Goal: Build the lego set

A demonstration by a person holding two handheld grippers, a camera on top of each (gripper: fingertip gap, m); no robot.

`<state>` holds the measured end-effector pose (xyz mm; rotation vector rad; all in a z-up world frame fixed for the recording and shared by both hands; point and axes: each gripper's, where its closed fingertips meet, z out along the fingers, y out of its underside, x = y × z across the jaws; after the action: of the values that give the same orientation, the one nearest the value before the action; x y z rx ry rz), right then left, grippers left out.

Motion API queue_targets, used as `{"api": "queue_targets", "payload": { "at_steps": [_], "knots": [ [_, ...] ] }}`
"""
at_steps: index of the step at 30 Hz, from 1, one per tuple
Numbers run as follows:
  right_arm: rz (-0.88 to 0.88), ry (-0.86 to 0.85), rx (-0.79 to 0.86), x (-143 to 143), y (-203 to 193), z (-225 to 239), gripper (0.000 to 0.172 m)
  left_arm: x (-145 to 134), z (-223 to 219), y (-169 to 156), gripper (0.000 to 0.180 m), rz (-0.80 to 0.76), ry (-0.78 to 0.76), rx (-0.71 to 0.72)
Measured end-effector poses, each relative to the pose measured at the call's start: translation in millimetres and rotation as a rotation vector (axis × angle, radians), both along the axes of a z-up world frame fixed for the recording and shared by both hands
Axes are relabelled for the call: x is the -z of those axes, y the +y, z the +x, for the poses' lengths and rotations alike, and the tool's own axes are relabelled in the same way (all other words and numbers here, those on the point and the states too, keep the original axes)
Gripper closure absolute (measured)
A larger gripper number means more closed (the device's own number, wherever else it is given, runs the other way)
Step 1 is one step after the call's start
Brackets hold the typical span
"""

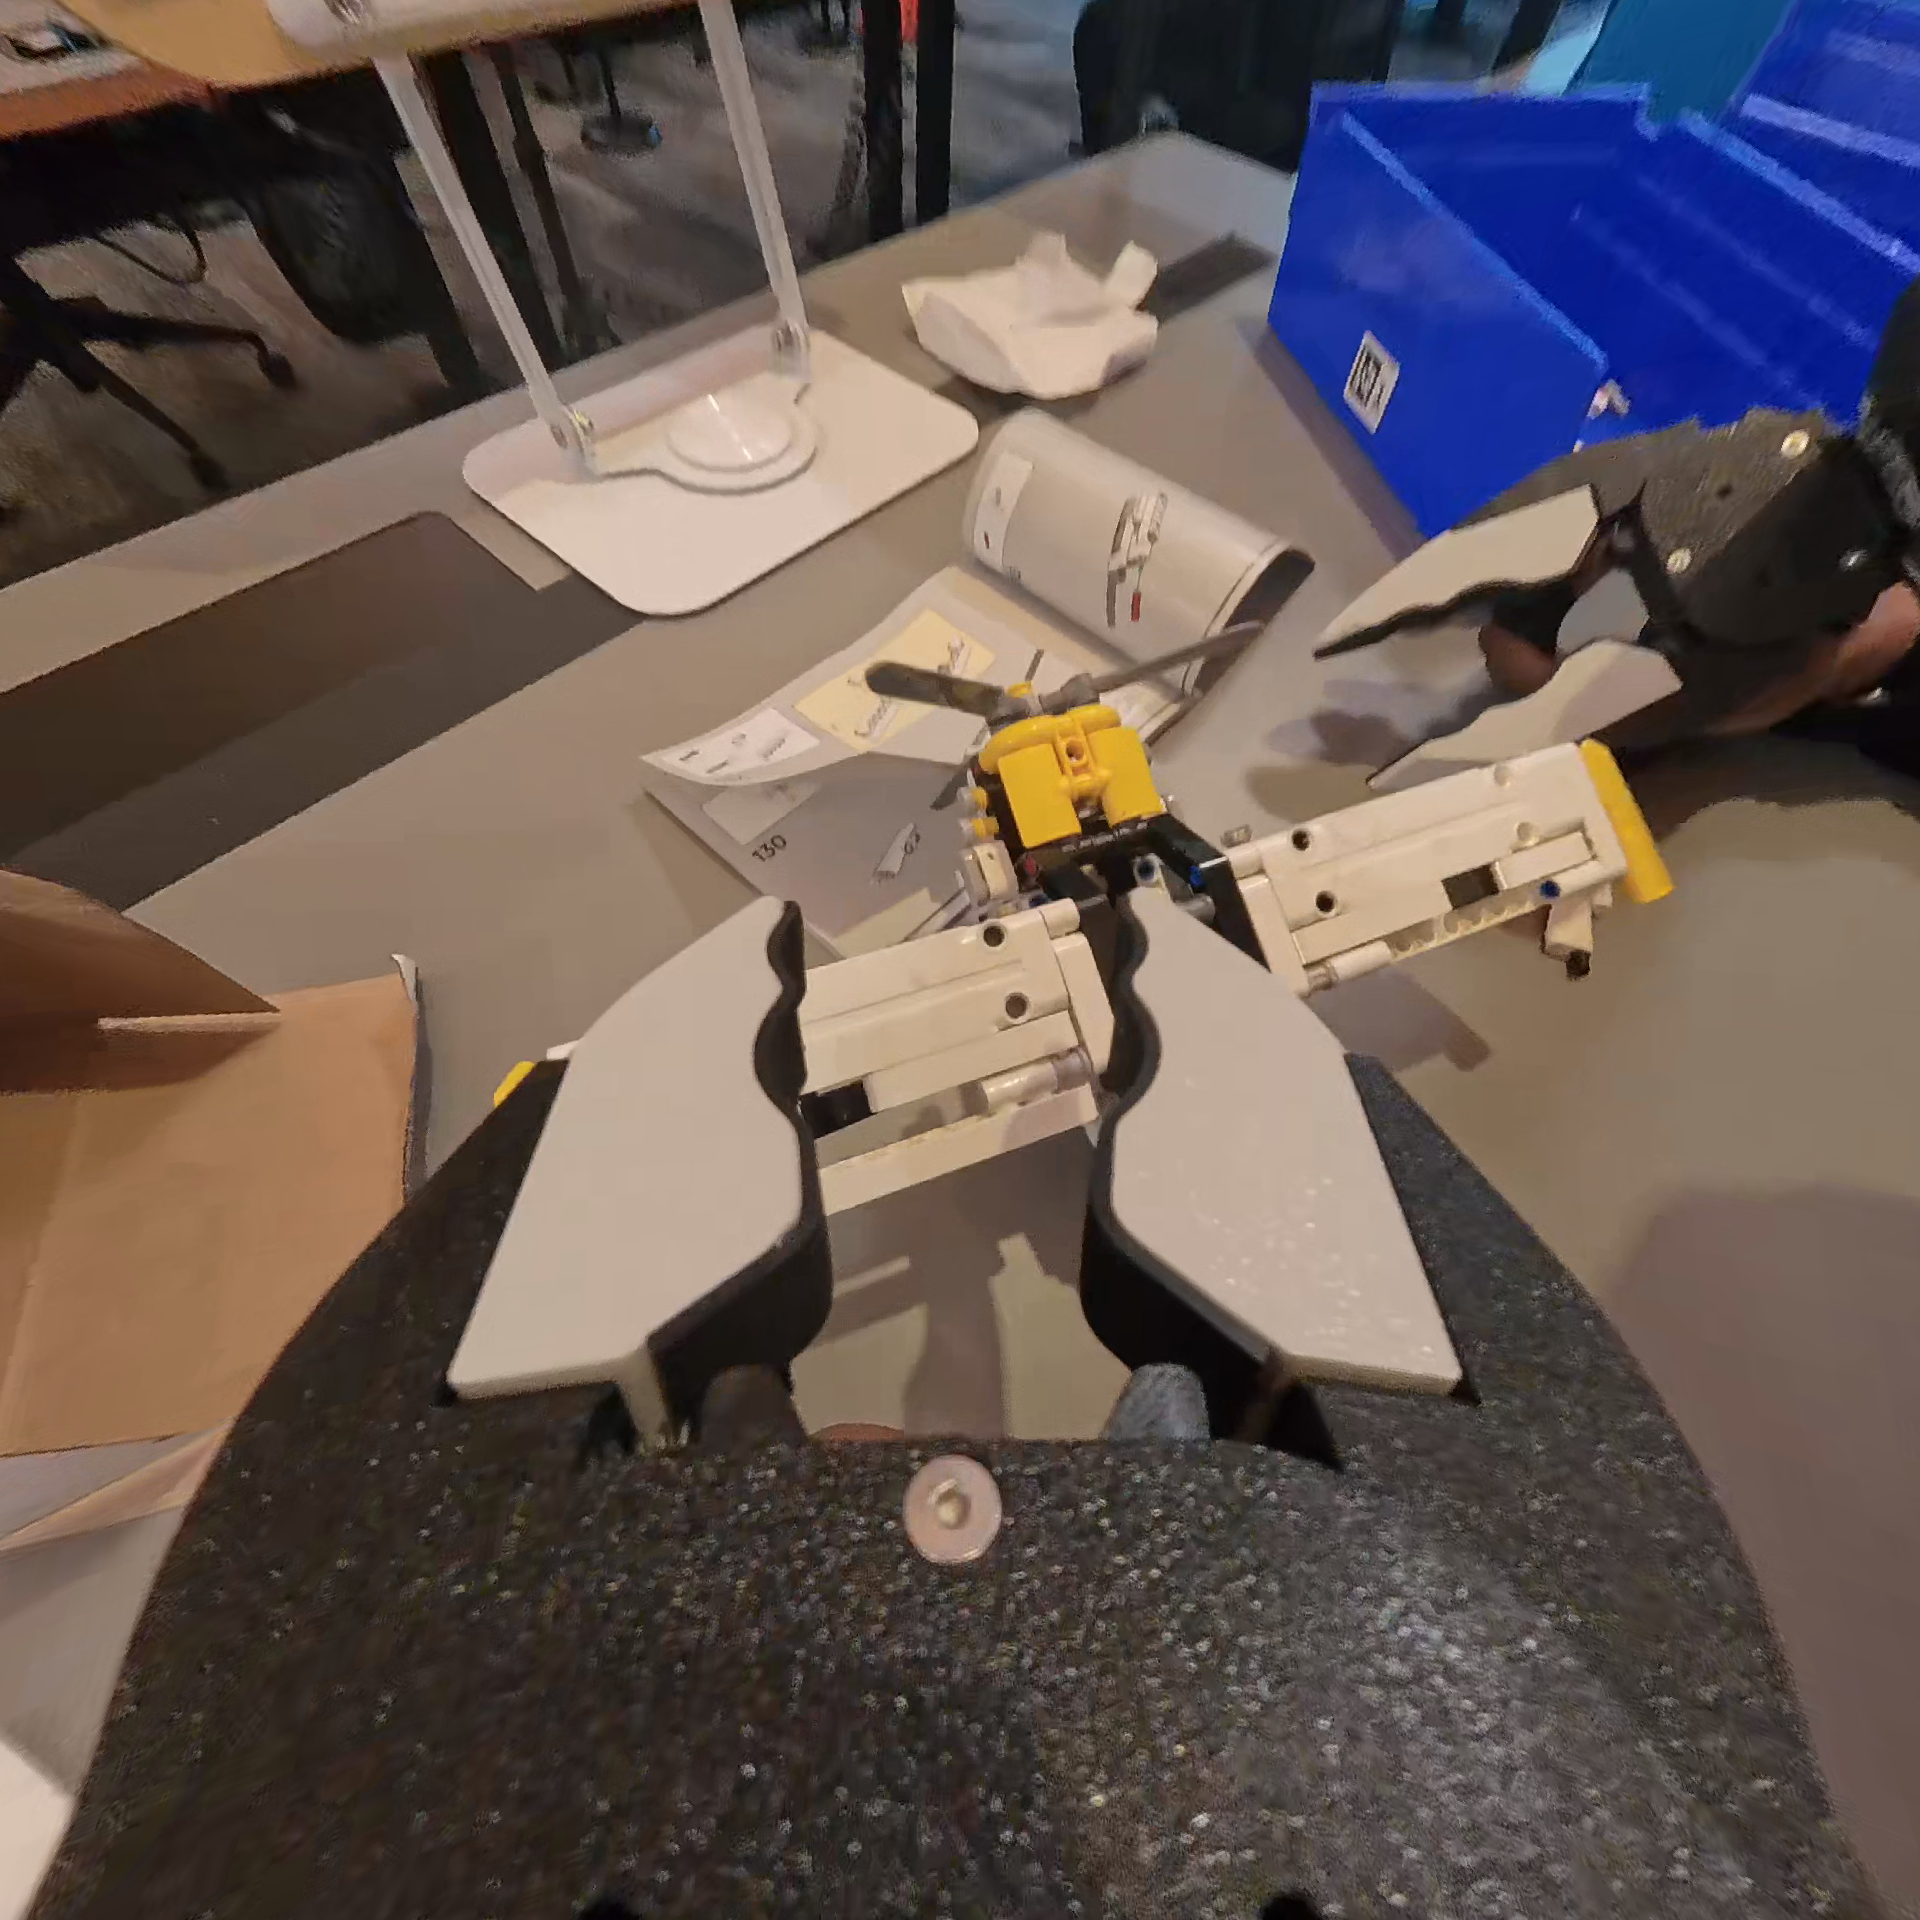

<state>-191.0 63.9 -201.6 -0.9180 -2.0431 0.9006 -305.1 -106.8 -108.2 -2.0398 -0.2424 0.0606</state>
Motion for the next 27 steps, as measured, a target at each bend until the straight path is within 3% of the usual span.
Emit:
{"api": "queue_targets", "payload": {
  "at_steps": [6,11,21,27],
  "knots": [
    [0.018,0.007,-0.03,1,-3,3,0.12,1,-8,-9,0.124,0.217,0.046,-0.053],
    [0.002,-0.017,-0.057,3,-6,3,0.121,7,-32,-33,0.119,0.249,0.22,-0.117],
    [-0.008,-0.007,-0.099,0,-12,6,0.121,23,-48,-40,0.114,0.376,-0.04,-0.114],
    [-0.133,-0.02,-0.282,-14,-56,24,0.115,26,-48,-36,0.11,0.405,-0.115,-0.113]
  ]
}}
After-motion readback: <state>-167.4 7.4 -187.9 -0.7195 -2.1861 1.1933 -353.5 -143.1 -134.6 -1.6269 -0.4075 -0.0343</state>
